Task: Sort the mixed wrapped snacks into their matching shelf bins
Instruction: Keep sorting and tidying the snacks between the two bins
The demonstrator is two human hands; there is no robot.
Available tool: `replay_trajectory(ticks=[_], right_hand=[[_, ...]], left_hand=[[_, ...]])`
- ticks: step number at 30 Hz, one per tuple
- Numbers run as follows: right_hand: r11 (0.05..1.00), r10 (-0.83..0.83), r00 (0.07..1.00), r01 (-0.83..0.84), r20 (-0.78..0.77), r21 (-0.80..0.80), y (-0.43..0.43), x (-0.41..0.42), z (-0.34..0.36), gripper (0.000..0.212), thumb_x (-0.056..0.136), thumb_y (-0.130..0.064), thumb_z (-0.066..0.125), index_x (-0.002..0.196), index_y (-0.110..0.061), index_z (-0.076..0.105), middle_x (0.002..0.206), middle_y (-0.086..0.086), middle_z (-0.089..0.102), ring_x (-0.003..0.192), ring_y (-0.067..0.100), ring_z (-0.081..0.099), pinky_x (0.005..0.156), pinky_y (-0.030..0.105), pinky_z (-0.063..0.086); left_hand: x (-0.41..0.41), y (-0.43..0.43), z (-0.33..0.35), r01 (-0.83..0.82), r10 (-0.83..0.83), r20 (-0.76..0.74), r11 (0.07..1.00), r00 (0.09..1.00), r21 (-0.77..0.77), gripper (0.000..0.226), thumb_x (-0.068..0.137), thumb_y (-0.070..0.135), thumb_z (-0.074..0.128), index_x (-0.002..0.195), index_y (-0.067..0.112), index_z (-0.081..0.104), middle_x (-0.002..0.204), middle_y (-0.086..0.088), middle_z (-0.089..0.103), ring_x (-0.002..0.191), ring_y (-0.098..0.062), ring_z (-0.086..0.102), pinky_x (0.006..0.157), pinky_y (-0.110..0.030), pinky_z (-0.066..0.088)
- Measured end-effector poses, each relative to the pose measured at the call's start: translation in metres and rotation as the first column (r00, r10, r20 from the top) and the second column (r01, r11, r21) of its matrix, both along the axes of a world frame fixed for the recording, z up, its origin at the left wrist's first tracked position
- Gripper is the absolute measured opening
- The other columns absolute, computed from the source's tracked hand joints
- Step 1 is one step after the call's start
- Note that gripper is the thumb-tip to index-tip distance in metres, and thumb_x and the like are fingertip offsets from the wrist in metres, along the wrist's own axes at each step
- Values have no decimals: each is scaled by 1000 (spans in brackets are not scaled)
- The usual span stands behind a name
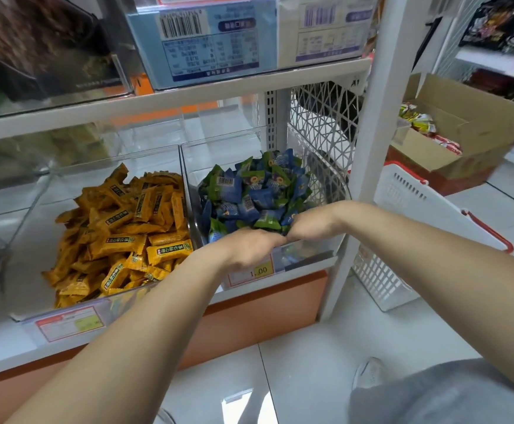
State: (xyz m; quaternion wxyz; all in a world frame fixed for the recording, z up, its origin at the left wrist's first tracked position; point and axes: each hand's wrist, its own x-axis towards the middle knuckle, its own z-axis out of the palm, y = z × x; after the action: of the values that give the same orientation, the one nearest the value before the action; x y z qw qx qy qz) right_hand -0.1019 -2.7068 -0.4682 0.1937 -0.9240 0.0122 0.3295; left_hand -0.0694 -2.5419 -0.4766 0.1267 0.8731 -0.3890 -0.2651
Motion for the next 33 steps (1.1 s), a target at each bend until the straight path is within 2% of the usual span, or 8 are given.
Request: replay_trajectory(ticks=[3,7,12,16,19,24,29,33], right_hand=[[1000,12,998,-14,63,21,0,-2,2,29,100,-34,45,106,-13,64,110,2,65,98,20,58,90,38,46],[992,-54,986,34,159,123,-2,-10,9,23,91,-23,55,71,-13,54,73,10,44,71,24,38,66,38,35],[857,-282,949,181,144,483,-14,-21,28,22,84,-5,60,102,-7,72,67,2,64,62,6,58,62,17,48],[567,-479,869,203,119,798,-7,-23,33,25,89,2,68,112,-4,61,98,16,73,88,25,74,80,32,61],[475,-596,786,179,165,861,5,-21,36,28,88,-4,72,111,-9,56,90,8,76,84,26,75,75,35,62],[679,-592,673,122,442,724,13,-18,38,19,96,-22,65,115,-22,62,99,-1,75,82,17,72,64,32,58],[833,-479,676,148,560,534,9,-12,22,21,94,-26,65,115,-29,62,94,-7,71,80,6,67,74,25,50],[937,-277,746,70,606,342,18,-9,11,27,94,-33,63,120,-29,64,100,-16,66,88,-4,61,74,18,43]], left_hand=[[2,4,3,-107,101,-103,993,989,-54,47,99,57,39,136,33,55,148,5,49,133,-21,45,102,-34,34],[4,9,10,-118,111,-57,984,992,-132,30,91,58,55,98,30,64,105,4,67,100,-19,60,85,-36,46],[1,14,19,-159,181,80,961,980,-227,30,90,51,62,109,29,69,107,9,70,96,-10,63,83,-29,50],[-5,18,25,-274,256,-117,760,960,-590,39,89,39,70,124,24,61,105,9,71,95,-9,68,82,-34,58],[-5,21,34,-326,341,-124,637,932,-698,25,90,35,70,113,24,66,99,7,73,90,-13,70,71,-35,61],[12,47,54,-233,472,209,714,856,-660,21,87,39,70,106,30,71,91,17,70,82,5,63,67,-9,44],[39,109,62,-357,658,429,722,619,-593,32,87,46,66,114,29,68,107,3,73,99,-23,66,78,-33,52],[55,131,53,-420,661,490,745,568,-518,32,92,39,64,120,25,69,118,-7,70,108,-32,62,84,-39,52]])
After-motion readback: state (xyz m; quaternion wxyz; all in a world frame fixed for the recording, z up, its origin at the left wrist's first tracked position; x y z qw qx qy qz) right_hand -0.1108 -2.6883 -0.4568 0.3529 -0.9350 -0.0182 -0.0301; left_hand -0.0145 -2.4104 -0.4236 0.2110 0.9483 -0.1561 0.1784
